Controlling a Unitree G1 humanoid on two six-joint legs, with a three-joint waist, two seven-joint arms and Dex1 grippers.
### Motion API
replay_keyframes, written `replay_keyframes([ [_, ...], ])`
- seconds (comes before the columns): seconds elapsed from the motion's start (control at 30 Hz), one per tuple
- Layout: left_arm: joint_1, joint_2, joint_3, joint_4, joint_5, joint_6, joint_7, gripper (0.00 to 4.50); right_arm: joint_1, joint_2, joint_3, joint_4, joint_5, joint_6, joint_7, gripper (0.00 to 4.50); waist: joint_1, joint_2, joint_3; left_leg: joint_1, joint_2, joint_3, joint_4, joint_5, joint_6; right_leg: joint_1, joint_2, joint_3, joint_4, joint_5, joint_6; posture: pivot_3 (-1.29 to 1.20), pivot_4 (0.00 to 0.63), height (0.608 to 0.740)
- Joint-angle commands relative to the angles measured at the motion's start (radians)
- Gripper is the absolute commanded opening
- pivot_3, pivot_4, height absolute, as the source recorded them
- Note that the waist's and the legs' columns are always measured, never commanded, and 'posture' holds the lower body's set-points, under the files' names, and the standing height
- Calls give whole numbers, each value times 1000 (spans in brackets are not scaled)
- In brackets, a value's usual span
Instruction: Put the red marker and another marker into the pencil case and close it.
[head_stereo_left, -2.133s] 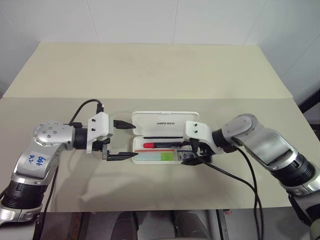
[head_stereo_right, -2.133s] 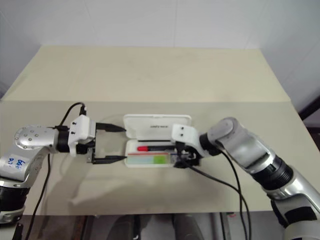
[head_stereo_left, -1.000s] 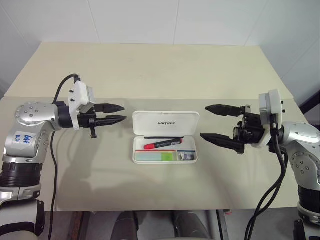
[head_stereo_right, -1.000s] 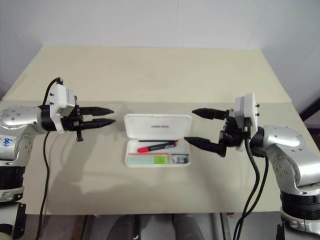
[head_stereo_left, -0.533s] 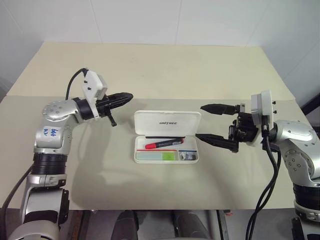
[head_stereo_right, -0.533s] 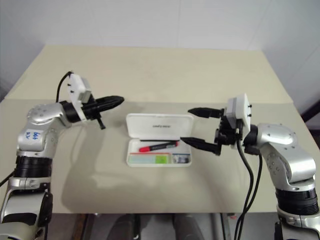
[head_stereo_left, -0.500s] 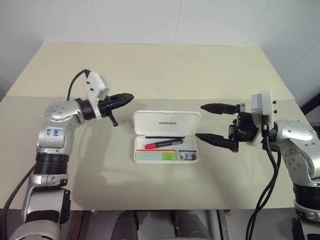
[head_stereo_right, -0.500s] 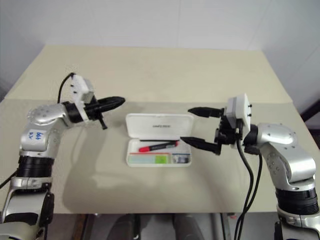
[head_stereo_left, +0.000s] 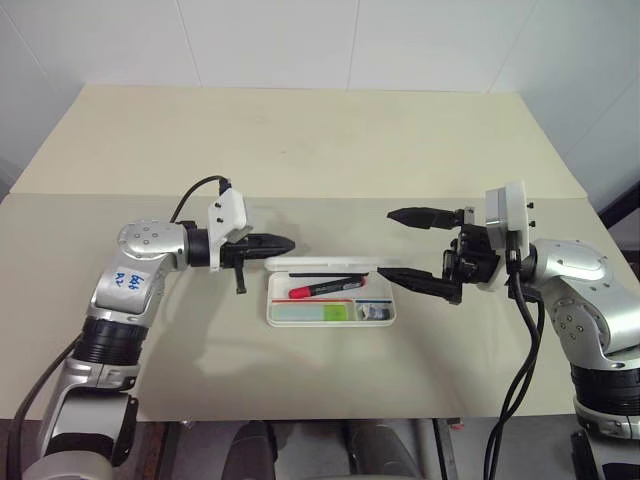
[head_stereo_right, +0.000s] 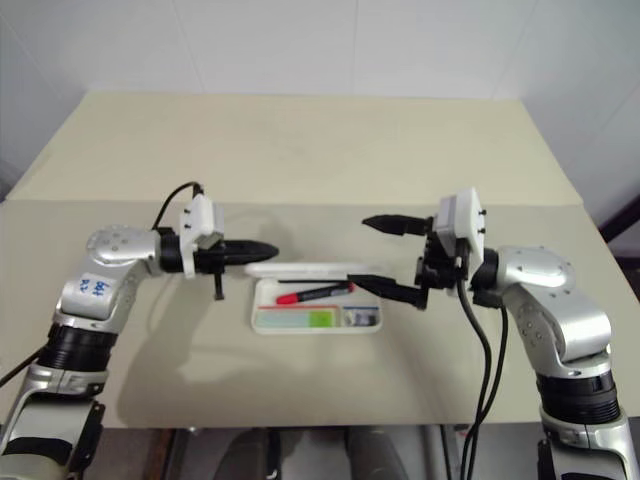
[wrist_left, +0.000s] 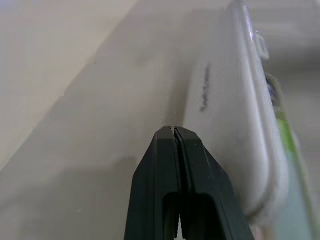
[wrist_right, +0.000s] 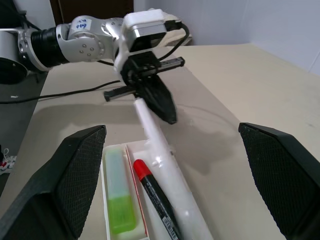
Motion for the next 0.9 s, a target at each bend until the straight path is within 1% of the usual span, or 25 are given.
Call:
replay_keyframes([
  [0.03,30,19,-41,-83,0,36,-31,32,-14,19,-3,-16,5,-30,-14,4500,1,0,0,0,0,0,0,0,0,0,0,0,0,0,0,0,150,740],
  [0.13,59,34,-95,-136,34,68,-31,32,-14,42,19,0,-13,-45,-13,4500,1,0,0,0,0,0,1,0,0,0,0,0,0,0,0,0,150,740],
  [0.27,95,38,-146,-175,85,113,10,32,-35,59,36,15,-20,-56,-7,4500,1,0,0,0,0,0,1,0,0,0,0,0,0,0,0,0,150,740],
  [0.4,114,38,-179,-199,118,158,47,32,-50,75,47,38,-33,-63,-7,4500,0,0,0,1,0,0,1,0,0,2,0,0,0,0,0,0,150,740],
  [0.63,148,43,-218,-215,138,211,94,32,-33,92,49,0,-25,-47,-40,4500,0,0,0,5,0,-1,1,0,0,8,0,0,-2,0,0,0,150,740],
  [0.9,101,25,-213,-168,130,175,99,32,10,87,40,-44,-16,-39,-78,4500,0,0,-1,7,0,-2,1,0,0,11,0,0,-4,-2,-4,0,150,740],
])
